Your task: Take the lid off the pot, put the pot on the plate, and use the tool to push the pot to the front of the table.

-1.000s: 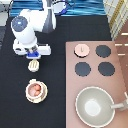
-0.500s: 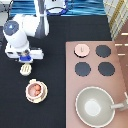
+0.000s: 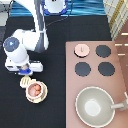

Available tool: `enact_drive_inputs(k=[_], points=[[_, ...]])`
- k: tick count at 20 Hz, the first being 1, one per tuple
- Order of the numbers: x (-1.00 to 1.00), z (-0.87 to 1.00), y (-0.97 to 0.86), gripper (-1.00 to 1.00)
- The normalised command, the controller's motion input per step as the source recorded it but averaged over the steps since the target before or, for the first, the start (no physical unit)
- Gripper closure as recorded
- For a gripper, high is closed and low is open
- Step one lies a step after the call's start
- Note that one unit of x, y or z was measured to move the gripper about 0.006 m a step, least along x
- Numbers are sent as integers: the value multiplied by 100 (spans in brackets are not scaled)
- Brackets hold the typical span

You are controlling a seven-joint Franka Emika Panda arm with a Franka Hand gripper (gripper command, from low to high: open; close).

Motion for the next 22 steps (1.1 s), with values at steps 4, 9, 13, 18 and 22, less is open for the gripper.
enact_drive_inputs(k=[4, 9, 13, 18, 22], points=[[74, 18, 78, 100], [-26, 33, 41, 100], [-90, 40, 14, 100], [-94, 27, 27, 100], [-66, -14, 81, 100]])
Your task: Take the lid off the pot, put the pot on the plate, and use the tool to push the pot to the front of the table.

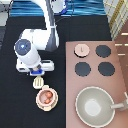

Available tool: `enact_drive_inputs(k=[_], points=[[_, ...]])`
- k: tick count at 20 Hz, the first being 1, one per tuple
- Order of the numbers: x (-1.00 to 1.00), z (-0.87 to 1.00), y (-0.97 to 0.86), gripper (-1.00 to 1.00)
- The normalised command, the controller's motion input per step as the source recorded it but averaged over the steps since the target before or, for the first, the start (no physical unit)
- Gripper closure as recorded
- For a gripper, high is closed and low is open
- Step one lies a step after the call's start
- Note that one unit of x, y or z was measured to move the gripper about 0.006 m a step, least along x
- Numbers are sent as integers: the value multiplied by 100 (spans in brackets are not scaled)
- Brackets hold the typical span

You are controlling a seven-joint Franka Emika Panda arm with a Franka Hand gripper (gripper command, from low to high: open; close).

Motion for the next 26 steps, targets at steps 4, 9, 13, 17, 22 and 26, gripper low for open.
enact_drive_inputs(k=[4, 9, 13, 17, 22, 26], points=[[-67, -25, 83, 100], [-26, -14, 54, 100], [80, 12, -47, 100], [85, 9, -55, 100], [93, 4, -41, 100], [100, 17, -1, 100]])
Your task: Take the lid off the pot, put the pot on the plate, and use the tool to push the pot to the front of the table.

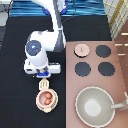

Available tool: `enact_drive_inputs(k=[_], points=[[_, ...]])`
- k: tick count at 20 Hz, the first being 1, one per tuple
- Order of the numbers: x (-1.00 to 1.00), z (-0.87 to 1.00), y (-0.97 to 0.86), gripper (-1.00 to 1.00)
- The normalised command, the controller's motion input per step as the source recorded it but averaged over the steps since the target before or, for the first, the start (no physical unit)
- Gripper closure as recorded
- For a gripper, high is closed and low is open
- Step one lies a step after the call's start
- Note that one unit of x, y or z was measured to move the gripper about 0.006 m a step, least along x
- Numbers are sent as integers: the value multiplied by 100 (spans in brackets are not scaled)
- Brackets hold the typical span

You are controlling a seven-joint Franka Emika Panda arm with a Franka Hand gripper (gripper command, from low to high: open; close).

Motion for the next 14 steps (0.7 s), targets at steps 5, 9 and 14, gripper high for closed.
enact_drive_inputs(k=[5, 9, 14], points=[[100, 25, 0, 100], [100, 30, 0, 100], [100, 31, 0, 100]])
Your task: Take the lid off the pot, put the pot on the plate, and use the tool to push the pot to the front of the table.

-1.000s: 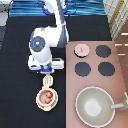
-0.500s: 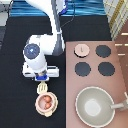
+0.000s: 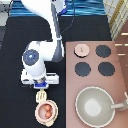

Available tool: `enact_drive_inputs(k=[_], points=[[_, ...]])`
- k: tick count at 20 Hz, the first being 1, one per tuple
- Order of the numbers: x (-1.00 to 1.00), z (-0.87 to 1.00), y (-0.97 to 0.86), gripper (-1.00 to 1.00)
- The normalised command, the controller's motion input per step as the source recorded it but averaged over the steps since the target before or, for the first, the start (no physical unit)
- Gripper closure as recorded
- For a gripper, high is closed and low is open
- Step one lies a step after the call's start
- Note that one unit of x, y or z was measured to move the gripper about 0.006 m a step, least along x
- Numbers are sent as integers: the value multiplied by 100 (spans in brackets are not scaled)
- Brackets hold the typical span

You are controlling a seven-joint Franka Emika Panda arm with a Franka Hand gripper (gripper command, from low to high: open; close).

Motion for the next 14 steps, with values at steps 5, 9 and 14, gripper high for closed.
enact_drive_inputs(k=[5, 9, 14], points=[[99, 46, 10, 100], [81, 53, 30, 100], [-76, 72, 57, 100]])
